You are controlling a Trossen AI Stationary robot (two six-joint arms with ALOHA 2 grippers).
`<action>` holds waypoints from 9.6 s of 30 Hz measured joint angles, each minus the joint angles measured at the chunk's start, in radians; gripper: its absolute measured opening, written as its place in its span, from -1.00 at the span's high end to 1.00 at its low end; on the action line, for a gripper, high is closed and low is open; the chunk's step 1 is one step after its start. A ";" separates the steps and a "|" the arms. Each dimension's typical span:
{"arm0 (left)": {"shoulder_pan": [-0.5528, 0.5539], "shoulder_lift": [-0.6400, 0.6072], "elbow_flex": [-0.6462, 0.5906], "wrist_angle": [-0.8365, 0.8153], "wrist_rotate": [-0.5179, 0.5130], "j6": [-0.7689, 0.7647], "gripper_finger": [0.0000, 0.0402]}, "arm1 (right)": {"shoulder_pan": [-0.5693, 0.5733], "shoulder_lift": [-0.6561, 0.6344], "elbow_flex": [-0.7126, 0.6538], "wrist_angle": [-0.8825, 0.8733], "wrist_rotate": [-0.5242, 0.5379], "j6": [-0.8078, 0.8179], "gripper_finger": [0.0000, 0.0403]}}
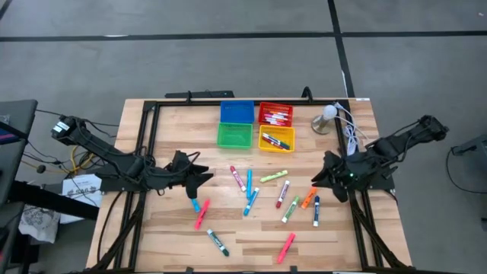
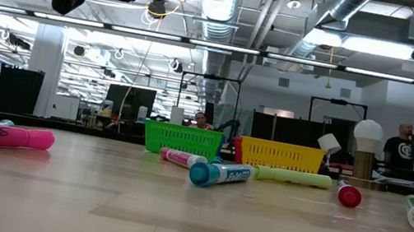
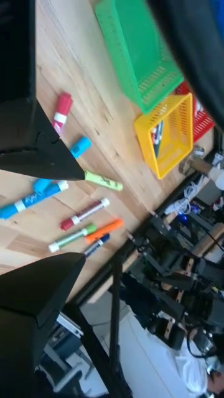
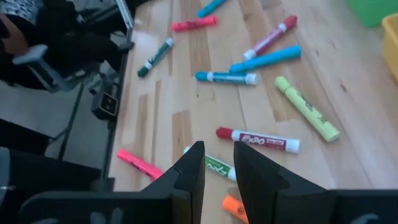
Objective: Pick & Place Markers
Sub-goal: Put the green highlighter into the blue basket
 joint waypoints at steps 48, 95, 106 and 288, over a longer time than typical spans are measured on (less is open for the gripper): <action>-0.105 0.000 -0.092 0.017 0.053 0.023 0.00 | -0.101 0.670 0.226 0.137 -0.006 -0.286 0.44; -0.104 0.000 -0.094 0.081 0.029 0.049 0.00 | -0.322 0.988 0.349 -0.044 -0.008 -0.559 -0.02; -0.104 0.000 -0.094 0.108 0.019 0.049 0.00 | -0.393 0.997 0.348 -0.058 -0.014 -0.701 -0.04; 0.245 0.292 0.043 0.979 0.248 0.298 0.58 | -0.483 1.029 0.587 0.919 -0.603 -0.072 0.70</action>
